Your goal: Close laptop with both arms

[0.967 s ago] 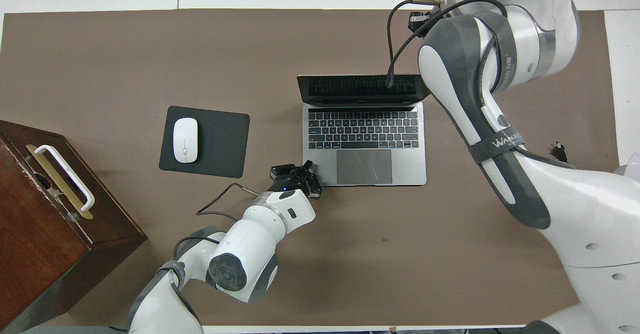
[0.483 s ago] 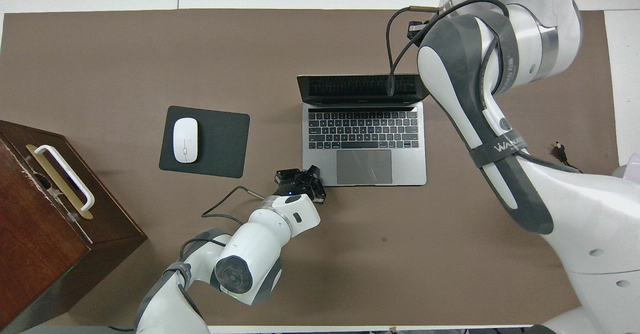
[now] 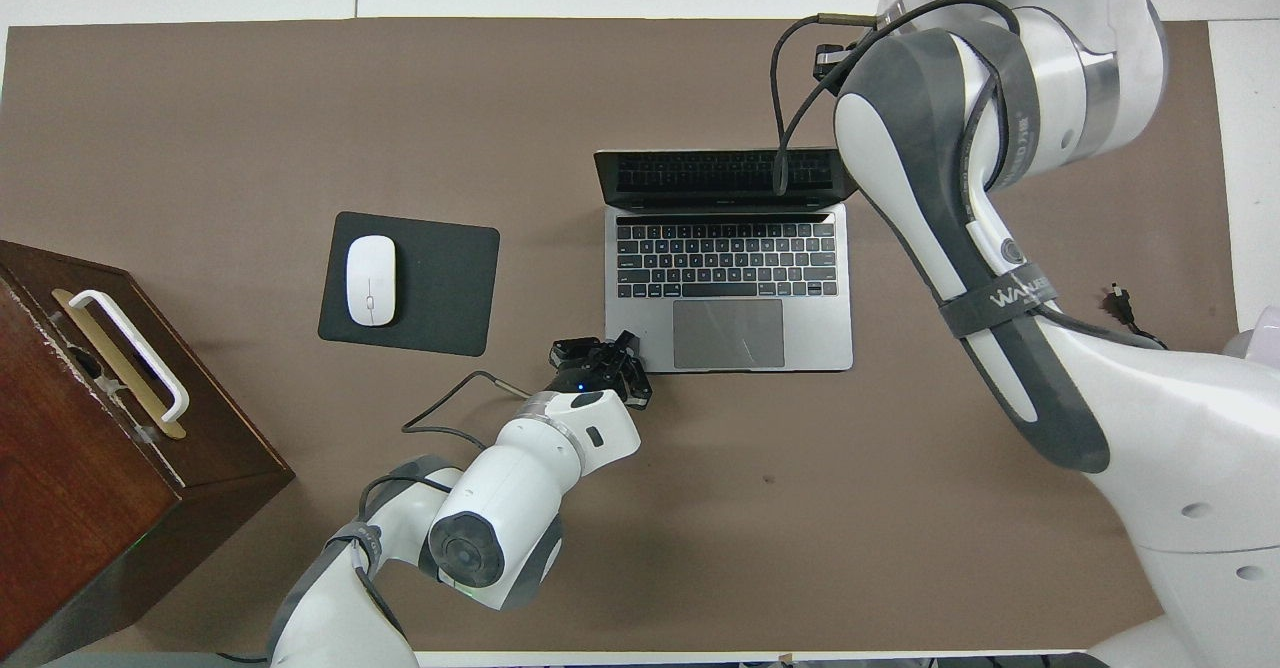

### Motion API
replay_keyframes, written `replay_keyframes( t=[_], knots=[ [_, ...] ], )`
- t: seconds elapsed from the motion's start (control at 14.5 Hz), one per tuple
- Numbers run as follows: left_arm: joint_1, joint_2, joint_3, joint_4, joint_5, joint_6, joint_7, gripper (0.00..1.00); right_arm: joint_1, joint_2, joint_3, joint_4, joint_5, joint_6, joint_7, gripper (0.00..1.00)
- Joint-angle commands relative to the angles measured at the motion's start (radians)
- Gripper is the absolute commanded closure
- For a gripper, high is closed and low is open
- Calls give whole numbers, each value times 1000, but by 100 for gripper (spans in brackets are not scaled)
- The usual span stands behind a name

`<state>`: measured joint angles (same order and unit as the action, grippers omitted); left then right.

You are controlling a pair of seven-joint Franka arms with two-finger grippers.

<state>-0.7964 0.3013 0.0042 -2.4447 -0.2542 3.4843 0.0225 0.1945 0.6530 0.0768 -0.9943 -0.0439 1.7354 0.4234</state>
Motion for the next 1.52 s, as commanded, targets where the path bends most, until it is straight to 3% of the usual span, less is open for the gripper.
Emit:
replay_keyframes(
  t=[0.0,0.62,1.45],
  knots=[
    [32,12,10,-37,79,12,7,100,-6,-7,6,0,13,-13,14,100],
    [80,32,10,-45,164,12,8,100,-3,-9,8,-1,19,-14,17,100],
    [71,55,10,-43,165,13,13,100,-12,-18,9,-41,30,18,17,100]
  ],
)
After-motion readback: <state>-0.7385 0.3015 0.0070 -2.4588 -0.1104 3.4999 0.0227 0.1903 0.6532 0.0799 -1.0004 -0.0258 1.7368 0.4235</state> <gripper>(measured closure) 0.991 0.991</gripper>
